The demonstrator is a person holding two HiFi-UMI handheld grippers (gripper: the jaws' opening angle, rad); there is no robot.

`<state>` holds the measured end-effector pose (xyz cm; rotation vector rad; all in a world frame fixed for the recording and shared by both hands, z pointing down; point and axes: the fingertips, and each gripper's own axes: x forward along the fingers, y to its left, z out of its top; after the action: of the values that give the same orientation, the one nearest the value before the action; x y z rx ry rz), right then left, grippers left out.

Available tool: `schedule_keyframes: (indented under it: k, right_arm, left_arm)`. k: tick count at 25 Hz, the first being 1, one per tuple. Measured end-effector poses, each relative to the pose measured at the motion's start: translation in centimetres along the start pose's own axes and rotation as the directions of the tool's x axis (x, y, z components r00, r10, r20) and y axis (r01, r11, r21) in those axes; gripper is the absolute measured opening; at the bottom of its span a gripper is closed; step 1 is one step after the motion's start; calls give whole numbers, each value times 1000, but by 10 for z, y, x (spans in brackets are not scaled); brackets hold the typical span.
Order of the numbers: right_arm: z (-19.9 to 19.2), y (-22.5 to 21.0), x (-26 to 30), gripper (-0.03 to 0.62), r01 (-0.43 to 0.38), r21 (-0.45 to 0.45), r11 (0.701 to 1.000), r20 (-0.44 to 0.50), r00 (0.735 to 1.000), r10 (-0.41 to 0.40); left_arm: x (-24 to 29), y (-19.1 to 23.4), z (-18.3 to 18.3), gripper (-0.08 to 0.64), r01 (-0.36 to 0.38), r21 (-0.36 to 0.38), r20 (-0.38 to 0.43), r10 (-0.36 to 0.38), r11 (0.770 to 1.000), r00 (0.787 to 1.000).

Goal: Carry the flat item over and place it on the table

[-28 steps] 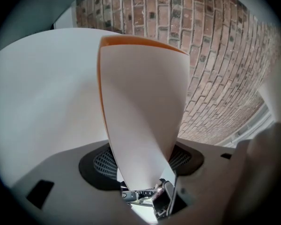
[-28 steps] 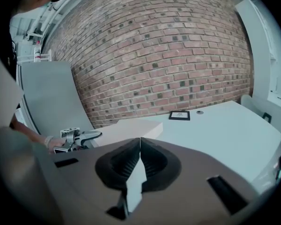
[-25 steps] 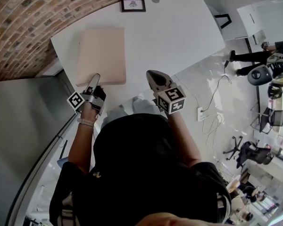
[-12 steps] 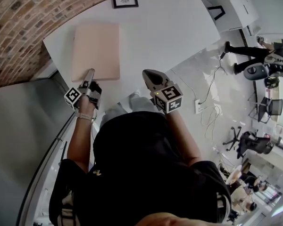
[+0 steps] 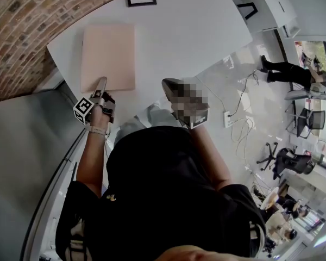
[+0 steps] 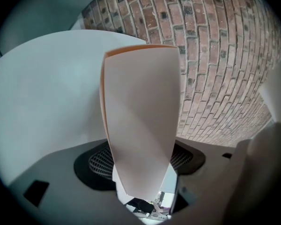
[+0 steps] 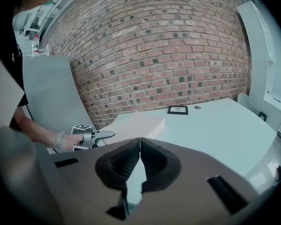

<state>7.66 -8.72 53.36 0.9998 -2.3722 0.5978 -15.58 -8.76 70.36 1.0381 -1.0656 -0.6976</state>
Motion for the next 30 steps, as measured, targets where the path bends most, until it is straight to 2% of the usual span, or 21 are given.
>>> schedule_keyframes:
  k: [13,19,21,27,30]
  right_arm:
    - [-2,2,0,11,-22,-12,1000,3,1000,22]
    - [-2,1,3,12,-28,-26,999,6,1000,28]
    - [-4,0,3,12,-22,-36,999,-8,1000,22]
    - [-7,-2,8,12,-25,-43,999,-27,999,24]
    - [-4,-2,7,12,-38,-53,998,-38,999,36]
  left_arm:
    - [-9,26,-7,344,-164,-19,28,164,986,986]
    - [-20,45,-9,347,-271,-39,38,273,962,961]
    - [-23,49,-8,347,-285,-41,44,287,958,957]
    - [-34,49,-4,347,-293,-29,64,294,956,954]
    - [-46,37,-4,347,-333,37,88,329,942,940]
